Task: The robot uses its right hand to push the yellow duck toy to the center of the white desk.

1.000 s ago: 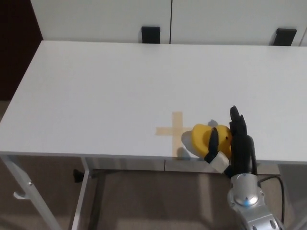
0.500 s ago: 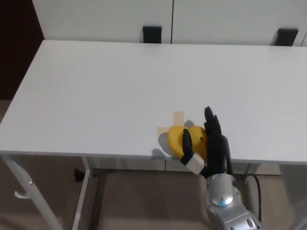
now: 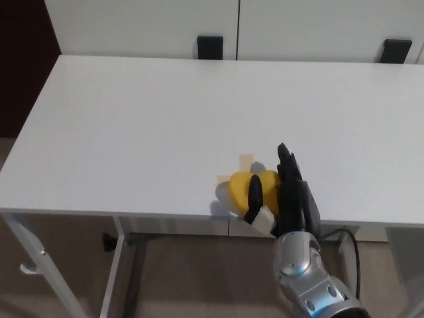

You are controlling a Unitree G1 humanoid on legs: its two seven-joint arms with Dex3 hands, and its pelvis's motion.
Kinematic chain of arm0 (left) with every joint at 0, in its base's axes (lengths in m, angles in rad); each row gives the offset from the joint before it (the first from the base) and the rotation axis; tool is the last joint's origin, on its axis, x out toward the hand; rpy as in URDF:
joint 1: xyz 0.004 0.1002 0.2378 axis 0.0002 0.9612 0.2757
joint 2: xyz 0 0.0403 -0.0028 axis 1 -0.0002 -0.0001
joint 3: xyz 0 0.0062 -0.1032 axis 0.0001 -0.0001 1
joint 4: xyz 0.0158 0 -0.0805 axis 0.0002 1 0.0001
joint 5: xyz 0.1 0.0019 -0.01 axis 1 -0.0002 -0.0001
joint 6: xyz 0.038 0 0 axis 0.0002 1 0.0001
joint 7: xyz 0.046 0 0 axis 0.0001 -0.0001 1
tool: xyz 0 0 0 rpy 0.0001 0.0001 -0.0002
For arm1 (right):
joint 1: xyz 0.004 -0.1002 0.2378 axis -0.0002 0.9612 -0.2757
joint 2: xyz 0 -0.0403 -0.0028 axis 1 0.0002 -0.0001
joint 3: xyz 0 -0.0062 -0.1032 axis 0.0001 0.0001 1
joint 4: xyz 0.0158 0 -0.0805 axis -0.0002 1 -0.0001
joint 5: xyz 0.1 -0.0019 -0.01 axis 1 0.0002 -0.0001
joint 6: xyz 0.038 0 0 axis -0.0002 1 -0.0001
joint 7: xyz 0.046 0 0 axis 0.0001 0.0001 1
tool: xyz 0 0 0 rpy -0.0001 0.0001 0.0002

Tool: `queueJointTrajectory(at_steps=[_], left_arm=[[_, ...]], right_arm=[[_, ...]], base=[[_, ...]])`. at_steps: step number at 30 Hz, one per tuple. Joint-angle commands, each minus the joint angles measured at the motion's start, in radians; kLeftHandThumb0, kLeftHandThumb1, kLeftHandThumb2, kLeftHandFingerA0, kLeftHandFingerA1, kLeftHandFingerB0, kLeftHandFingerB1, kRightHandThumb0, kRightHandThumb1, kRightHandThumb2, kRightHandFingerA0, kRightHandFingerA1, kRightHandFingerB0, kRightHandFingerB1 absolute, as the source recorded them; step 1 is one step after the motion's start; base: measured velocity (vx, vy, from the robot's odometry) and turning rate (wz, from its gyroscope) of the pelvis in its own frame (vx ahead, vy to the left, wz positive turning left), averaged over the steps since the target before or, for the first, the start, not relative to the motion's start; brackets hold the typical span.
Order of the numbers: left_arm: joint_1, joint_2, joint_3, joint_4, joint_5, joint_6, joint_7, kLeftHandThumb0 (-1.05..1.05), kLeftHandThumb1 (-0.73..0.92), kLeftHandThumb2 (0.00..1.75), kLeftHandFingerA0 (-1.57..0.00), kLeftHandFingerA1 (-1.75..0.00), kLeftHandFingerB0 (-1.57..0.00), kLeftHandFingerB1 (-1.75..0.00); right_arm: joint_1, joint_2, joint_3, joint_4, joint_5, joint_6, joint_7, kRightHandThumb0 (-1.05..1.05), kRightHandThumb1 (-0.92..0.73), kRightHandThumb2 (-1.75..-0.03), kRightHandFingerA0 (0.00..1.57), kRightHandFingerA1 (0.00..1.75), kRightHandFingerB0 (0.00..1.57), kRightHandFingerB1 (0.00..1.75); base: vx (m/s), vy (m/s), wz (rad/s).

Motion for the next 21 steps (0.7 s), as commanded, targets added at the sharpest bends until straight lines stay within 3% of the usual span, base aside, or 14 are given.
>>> queueJointTrajectory(at_steps=[1, 3, 7, 8, 12, 13, 17, 18, 20, 21], left_arm=[[0.0, 0.002, -0.012, 0.003, 0.02, -0.007, 0.007, 0.19, -0.4, 1.38, -1.54, -0.75, -1.48, -0.81], [0.0, 0.004, -0.019, 0.004, 0.026, -0.007, 0.006, 0.22, -0.49, 1.39, -1.53, -0.74, -1.48, -0.77], [0.001, 0.008, -0.027, 0.005, 0.031, -0.012, 0.003, 0.16, -0.4, 1.35, -1.48, -0.79, -1.45, -0.84], [0.001, 0.007, -0.026, 0.005, 0.029, -0.013, 0.002, 0.14, -0.43, 1.25, -1.46, -0.83, -1.45, -0.87], [-0.002, 0.004, -0.025, 0.006, 0.026, -0.008, -0.002, 0.15, -0.41, 1.27, -1.46, -0.82, -1.45, -0.86], [-0.001, 0.003, -0.024, 0.007, 0.024, -0.006, -0.002, 0.06, -0.38, 1.2, -1.4, -0.9, -1.27, -0.92], [0.003, 0.0, -0.018, 0.008, 0.018, -0.007, 0.002, 0.08, -0.41, 1.24, -1.37, -0.91, -1.26, -0.93], [0.001, 0.0, -0.018, 0.007, 0.018, -0.002, 0.0, 0.21, -0.39, 1.2, -1.45, -0.88, -1.35, -0.9], [0.0, -0.001, -0.019, 0.007, 0.019, 0.002, -0.003, 0.21, -0.39, 1.2, -1.45, -0.88, -1.35, -0.9], [-0.002, -0.001, -0.023, 0.007, 0.023, 0.004, -0.004, 0.17, -0.41, 1.28, -1.49, -0.84, -1.42, -0.88]], right_arm=[[-0.054, -0.028, 0.016, 0.017, -0.038, 0.034, -0.006, -1.05, -0.9, -1.24, 0.0, 0.34, 0.0, 0.17], [-0.048, -0.05, 0.01, 0.007, -0.038, 0.043, -0.002, -1.05, -0.92, -1.26, 0.0, 0.34, 0.0, 0.18], [-0.036, -0.074, -0.01, -0.002, -0.023, 0.04, 0.002, -1.03, -0.89, -1.22, 0.0, 0.35, 0.0, 0.18], [-0.038, -0.074, -0.012, 0.0, -0.021, 0.038, 0.001, -1.05, -0.9, -1.26, 0.0, 0.35, 0.0, 0.18], [-0.035, -0.074, -0.012, -0.002, -0.02, 0.033, 0.008, -1.05, -0.9, -1.25, 0.0, 0.35, 0.0, 0.18], [-0.028, -0.071, -0.011, -0.014, -0.015, 0.03, 0.02, -1.05, -0.9, -1.22, 0.0, 0.34, 0.0, 0.17], [-0.02, -0.061, -0.007, -0.035, -0.007, 0.034, 0.045, -1.05, -0.91, -1.23, 0.0, 0.33, 0.0, 0.17], [-0.022, -0.059, -0.008, -0.041, -0.003, 0.035, 0.054, -1.05, -0.92, -1.24, 0.0, 0.34, 0.0, 0.17], [-0.022, -0.058, -0.009, -0.047, 0.0, 0.036, 0.061, -1.05, -0.92, -1.24, 0.0, 0.34, 0.0, 0.17], [-0.019, -0.062, -0.014, -0.057, 0.003, 0.037, 0.063, -0.88, -0.92, -0.92, 0.0, 0.0, 0.0, 0.0]], base=[[0.0, 0.0, 0.0], [0.0, 0.0, 0.0], [0.0, 0.0, 0.0], [0.0, 0.0, 0.0], [0.0, 0.0, 0.0], [0.0, 0.0, 0.0], [0.0, 0.0, 0.0], [0.0, 0.0, 0.0], [0.0, 0.0, 0.0], [0.0, 0.0, 0.0]])
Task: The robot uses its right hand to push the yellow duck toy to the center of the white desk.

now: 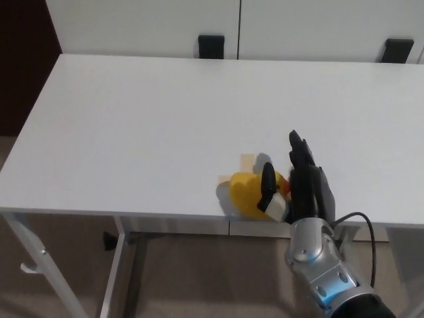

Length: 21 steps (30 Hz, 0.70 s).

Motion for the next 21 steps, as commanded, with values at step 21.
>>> queueJointTrajectory(at_steps=[21], left_arm=[[0.021, 0.038, 0.0, 0.011, 0.014, -0.002, 0.001, 0.14, -0.4, 1.17, -1.41, -0.91, -1.35, -0.92]], right_arm=[[0.369, -0.753, -0.662, -0.454, 0.377, -0.192, 0.457, -0.82, -0.92, -0.85, 0.0, 0.0, 0.0, 0.0]], base=[[0.0, 0.0, 0.0]])
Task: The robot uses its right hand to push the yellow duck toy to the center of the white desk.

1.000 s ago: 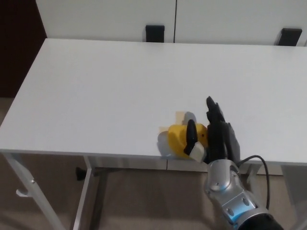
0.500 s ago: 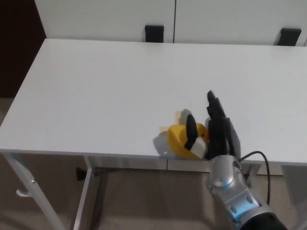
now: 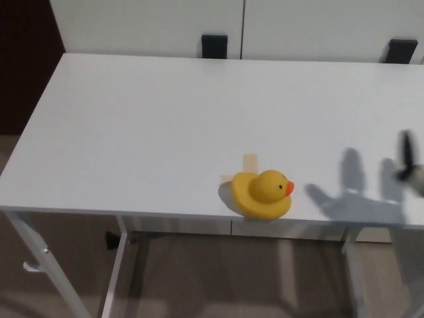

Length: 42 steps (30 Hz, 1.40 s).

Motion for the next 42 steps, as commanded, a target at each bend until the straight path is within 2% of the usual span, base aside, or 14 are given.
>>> queueJointTrajectory(at_steps=[1, 9, 10, 12, 16, 17, 19, 21, 23, 24, 27, 33, 34, 42], left_arm=[[0.011, 0.039, 0.001, 0.009, 0.011, -0.002, 0.002, 0.14, -0.4, 1.21, -1.38, -0.93, -1.29, -0.93], [0.012, 0.05, 0.017, 0.009, -0.002, -0.003, -0.004, 0.08, -0.38, 1.22, -1.27, -0.97, -1.19, -0.95], [0.01, 0.056, 0.009, 0.007, 0.007, -0.004, -0.006, 0.08, -0.37, 1.07, -1.21, -0.97, -1.29, -0.94], [0.006, 0.063, 0.003, 0.007, 0.015, -0.004, -0.009, 0.03, -0.35, 1.13, -1.24, -0.95, -1.25, -0.93], [0.006, 0.068, 0.005, 0.003, 0.013, -0.002, -0.01, -0.03, -0.36, 1.18, -1.26, -0.97, -1.18, -0.95], [0.008, 0.07, 0.01, 0.0, 0.007, -0.005, -0.012, -0.02, -0.38, 1.18, -1.37, -0.94, -1.2, -0.96], [0.008, 0.073, 0.013, 0.0, 0.004, -0.009, -0.013, 0.06, -0.44, 1.2, -1.41, -0.92, -1.34, -0.93], [0.008, 0.076, 0.015, 0.001, 0.002, -0.014, -0.012, 0.06, -0.44, 1.2, -1.41, -0.92, -1.34, -0.93], [0.01, 0.078, 0.013, 0.0, 0.005, -0.019, -0.009, 0.03, -0.42, 1.24, -1.43, -0.9, -1.27, -0.92], [0.006, 0.074, 0.016, 0.002, 0.002, -0.016, -0.009, 0.06, -0.43, 1.34, -1.35, -0.91, -1.33, -0.9], [0.002, 0.068, 0.019, 0.005, 0.001, -0.009, -0.01, 0.04, -0.39, 1.19, -1.24, -0.96, -1.25, -0.92], [-0.002, 0.073, 0.01, 0.001, 0.011, -0.004, -0.008, 0.02, -0.37, 1.19, -1.31, -0.92, -1.26, -0.91], [-0.004, 0.072, 0.009, 0.002, 0.013, -0.001, -0.009, -0.1, -0.33, 1.12, -1.33, -0.89, -1.25, -0.86], [-0.019, 0.081, 0.007, 0.006, 0.015, 0.011, -0.008, -0.16, -0.32, 1.21, -1.3, -0.88, -1.18, -0.84]], right_arm=[[0.188, -0.356, -0.408, -0.074, 0.306, -0.135, 0.316, -0.89, -0.92, -0.85, 0.0, 0.0, 0.0, 0.0], [0.307, -0.404, -0.674, -0.062, 0.448, -0.082, 0.366, -0.99, -0.92, -0.75, 0.0, 0.11, 0.0, 0.0], [0.359, -0.414, -0.727, -0.011, 0.465, -0.1, 0.392, -1.05, -0.79, -1.17, 0.0, 0.57, 0.0, 0.47], [0.456, -0.422, -0.785, 0.081, 0.466, -0.114, 0.422, -1.02, -0.84, -1.23, 0.0, 0.45, 0.0, 0.35], [0.582, -0.426, -0.786, 0.212, 0.419, -0.141, 0.459, -0.88, -0.75, -1.14, 0.0, 0.46, 0.0, 0.31], [0.619, -0.419, -0.774, 0.248, 0.405, -0.149, 0.478, -0.66, -0.6, -0.96, 0.23, 0.7, 0.15, 0.58], [0.671, -0.414, -0.719, 0.349, 0.353, -0.243, 0.504, -0.4, -0.67, -0.6, 0.4, 0.65, 0.28, 0.5], [0.722, -0.411, -0.655, 0.466, 0.296, -0.36, 0.534, -0.4, -0.67, -0.6, 0.4, 0.65, 0.28, 0.5], [0.736, -0.397, -0.59, 0.572, 0.24, -0.401, 0.494, -0.29, -0.61, -0.68, 0.44, 0.65, 0.29, 0.51], [0.742, -0.381, -0.567, 0.598, 0.223, -0.395, 0.463, -0.07, -0.46, -1.08, 0.48, 0.69, 0.31, 0.59], [0.758, -0.371, -0.513, 0.63, 0.201, -0.383, 0.423, 0.14, -0.4, -1.12, 0.51, 0.66, 0.34, 0.56], [0.794, -0.39, -0.439, 0.656, 0.212, -0.376, 0.478, 0.13, -0.36, -1.28, 0.66, 0.59, 0.45, 0.48], [0.794, -0.399, -0.416, 0.676, 0.197, -0.371, 0.453, 0.06, -0.36, -1.17, 0.91, 0.55, 0.69, 0.54], [0.785, -0.399, -0.38, 0.727, 0.252, -0.359, 0.484, 0.08, -0.39, -1.1, 0.97, 0.61, 0.73, 0.6]], base=[[0.0, 0.0, 0.0], [0.0, 0.0, 0.0], [0.0, 0.0, 0.0], [0.0, 0.0, 0.0], [0.0, 0.0, 0.02], [0.0, 0.0, 0.0], [0.0, 0.0, 0.0], [0.0, 0.0, 0.0], [0.0, 0.0, 0.0], [0.0, 0.0, -0.06], [0.0, 0.0, 0.0], [0.0, 0.0, 0.0], [0.0, 0.0, 0.0], [0.0, 0.0, 0.0]])
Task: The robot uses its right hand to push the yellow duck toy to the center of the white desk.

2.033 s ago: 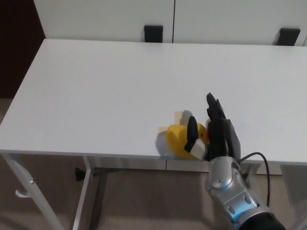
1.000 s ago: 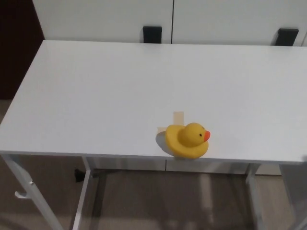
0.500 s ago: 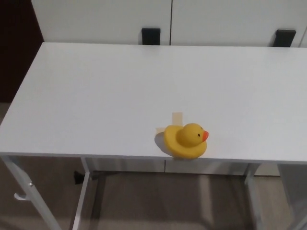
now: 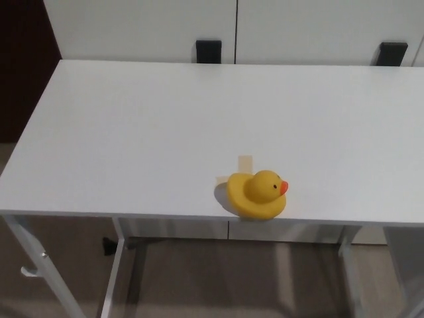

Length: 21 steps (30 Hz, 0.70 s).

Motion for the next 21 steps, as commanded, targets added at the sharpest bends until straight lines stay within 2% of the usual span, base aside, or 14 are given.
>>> queueJointTrajectory(at_steps=[1, 3, 4, 6, 7, 8, 9, 11, 12, 17, 18, 21], left_arm=[[-0.004, 0.024, -0.002, 0.008, 0.011, 0.012, -0.009, -0.06, -0.35, 1.25, -1.3, -0.89, -1.17, -0.85], [-0.003, 0.024, 0.002, 0.008, 0.007, 0.013, -0.011, -0.06, -0.35, 1.25, -1.3, -0.89, -1.17, -0.85], [-0.004, 0.027, 0.004, 0.01, 0.005, 0.012, -0.013, -0.11, -0.31, 1.18, -1.29, -0.88, -1.16, -0.84], [-0.004, 0.028, 0.004, 0.01, 0.005, 0.011, -0.014, -0.11, -0.31, 1.18, -1.29, -0.88, -1.16, -0.84], [-0.005, 0.031, 0.001, 0.01, 0.009, 0.011, -0.013, -0.19, -0.28, 1.1, -1.29, -0.88, -1.16, -0.84], [-0.006, 0.033, -0.002, 0.01, 0.012, 0.011, -0.012, -0.19, -0.28, 1.1, -1.29, -0.88, -1.16, -0.84], [-0.01, 0.035, 0.0, 0.009, 0.012, 0.011, -0.012, -0.16, -0.31, 1.19, -1.28, -0.88, -1.16, -0.84], [-0.014, 0.037, 0.003, 0.009, 0.009, 0.009, -0.014, -0.16, -0.31, 1.19, -1.28, -0.88, -1.16, -0.84], [-0.015, 0.037, 0.009, 0.01, 0.003, 0.01, -0.015, -0.08, -0.33, 1.19, -1.3, -0.88, -1.19, -0.85], [-0.017, 0.033, 0.018, 0.013, -0.003, 0.013, -0.015, -0.06, -0.31, 1.16, -1.31, -0.87, -1.21, -0.84], [-0.014, 0.031, 0.018, 0.012, -0.002, 0.013, -0.012, -0.05, -0.34, 1.24, -1.31, -0.88, -1.23, -0.84], [-0.008, 0.03, 0.015, 0.011, 0.002, 0.007, -0.009, -0.02, -0.37, 1.27, -1.33, -0.87, -1.24, -0.83]], right_arm=[[-0.001, -0.025, 0.029, 0.033, 0.011, -0.054, 0.041, 0.03, -0.43, -1.05, 0.99, 0.57, 0.76, 0.58], [-0.005, -0.028, 0.04, 0.044, 0.009, -0.06, 0.041, 0.03, -0.43, -1.05, 0.99, 0.57, 0.76, 0.58], [-0.017, -0.023, 0.044, 0.053, 0.014, -0.061, 0.047, -0.01, -0.41, -1.08, 1.04, 0.59, 0.79, 0.6], [-0.02, -0.022, 0.045, 0.057, 0.017, -0.062, 0.049, -0.01, -0.41, -1.08, 1.04, 0.59, 0.79, 0.6], [-0.022, -0.02, 0.046, 0.055, 0.024, -0.061, 0.056, 0.06, -0.36, -1.13, 0.99, 0.59, 0.76, 0.59], [-0.022, -0.02, 0.047, 0.054, 0.029, -0.06, 0.061, 0.06, -0.36, -1.13, 0.99, 0.59, 0.76, 0.59], [-0.029, -0.019, 0.046, 0.053, 0.036, -0.05, 0.068, 0.04, -0.44, -1.03, 0.93, 0.58, 0.71, 0.58], [-0.037, -0.02, 0.044, 0.055, 0.045, -0.039, 0.076, 0.04, -0.44, -1.03, 0.93, 0.58, 0.71, 0.58], [-0.041, -0.02, 0.039, 0.053, 0.052, -0.031, 0.082, 0.04, -0.42, -1.1, 0.95, 0.59, 0.72, 0.59], [-0.046, -0.023, 0.031, 0.051, 0.069, -0.032, 0.099, 0.06, -0.42, -1.11, 0.92, 0.59, 0.69, 0.59], [-0.05, -0.025, 0.031, 0.058, 0.071, -0.037, 0.101, 0.07, -0.4, -1.13, 0.95, 0.59, 0.7, 0.59], [-0.05, -0.029, 0.035, 0.059, 0.072, -0.039, 0.104, 0.04, -0.42, -1.14, 0.94, 0.58, 0.7, 0.58]], base=[[0.0, 0.0, 0.0], [0.0, 0.0, 0.0], [0.0, 0.0, 0.0], [0.0, 0.0, 0.0], [0.0, 0.0, 0.0], [0.0, 0.0, 0.0], [0.0, 0.0, 0.0], [0.0, 0.0, 0.0], [0.0, 0.0, 0.0], [0.0, 0.0, 0.0], [0.0, 0.0, 0.0], [0.0, 0.0, 0.0]])
